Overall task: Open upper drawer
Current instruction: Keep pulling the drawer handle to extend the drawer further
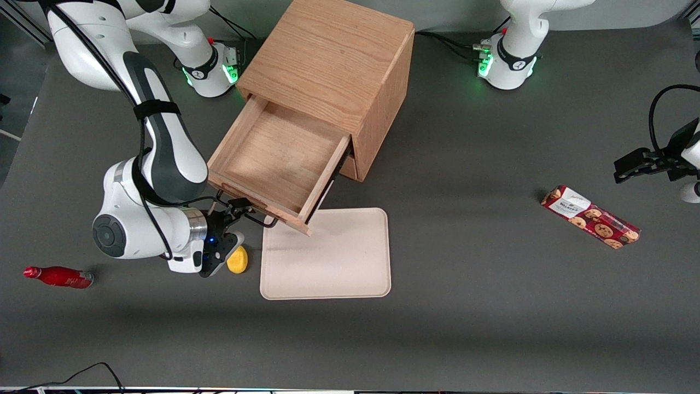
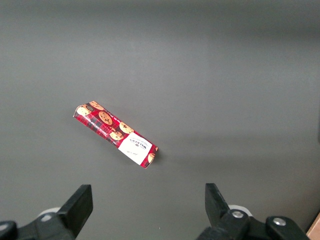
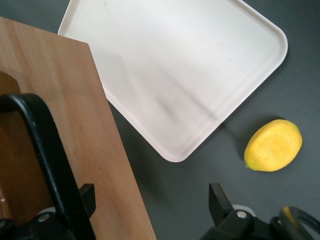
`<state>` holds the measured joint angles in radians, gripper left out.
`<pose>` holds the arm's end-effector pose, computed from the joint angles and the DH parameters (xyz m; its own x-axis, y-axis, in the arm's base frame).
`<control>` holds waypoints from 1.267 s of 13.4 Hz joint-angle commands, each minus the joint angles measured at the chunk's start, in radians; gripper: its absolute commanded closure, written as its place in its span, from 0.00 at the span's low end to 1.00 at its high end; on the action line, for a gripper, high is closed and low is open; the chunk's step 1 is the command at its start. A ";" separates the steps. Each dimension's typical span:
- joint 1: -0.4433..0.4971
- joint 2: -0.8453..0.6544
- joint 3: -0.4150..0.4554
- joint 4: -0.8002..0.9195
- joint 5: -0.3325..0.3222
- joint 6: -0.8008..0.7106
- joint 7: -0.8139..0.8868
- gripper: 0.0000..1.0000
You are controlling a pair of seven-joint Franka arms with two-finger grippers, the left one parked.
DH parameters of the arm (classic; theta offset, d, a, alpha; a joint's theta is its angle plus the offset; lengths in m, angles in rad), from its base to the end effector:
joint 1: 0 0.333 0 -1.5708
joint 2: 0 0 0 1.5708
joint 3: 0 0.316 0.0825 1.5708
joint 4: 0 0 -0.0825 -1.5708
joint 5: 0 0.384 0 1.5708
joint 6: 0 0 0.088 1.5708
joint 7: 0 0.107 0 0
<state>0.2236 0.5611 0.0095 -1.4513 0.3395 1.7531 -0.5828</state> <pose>0.6552 0.1850 0.3459 0.7505 0.6587 -0.0538 0.5876 -0.7023 -0.4018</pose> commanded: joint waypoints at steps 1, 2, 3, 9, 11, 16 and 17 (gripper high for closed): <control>-0.046 0.023 0.012 0.012 -0.005 -0.003 -0.045 0.00; -0.049 0.023 0.013 0.012 -0.005 -0.003 -0.045 0.00; -0.047 0.023 0.015 0.012 -0.005 -0.003 -0.045 0.00; -0.026 -0.041 0.021 0.049 -0.017 -0.012 -0.040 0.00; -0.026 -0.052 0.023 0.049 -0.016 -0.014 -0.040 0.00; -0.021 -0.064 0.029 0.046 -0.013 -0.015 -0.040 0.00; -0.006 -0.091 0.027 0.046 -0.017 -0.014 -0.040 0.00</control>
<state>0.2043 0.5223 0.0332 -1.3971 0.3285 1.7509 -0.6041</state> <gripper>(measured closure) 0.000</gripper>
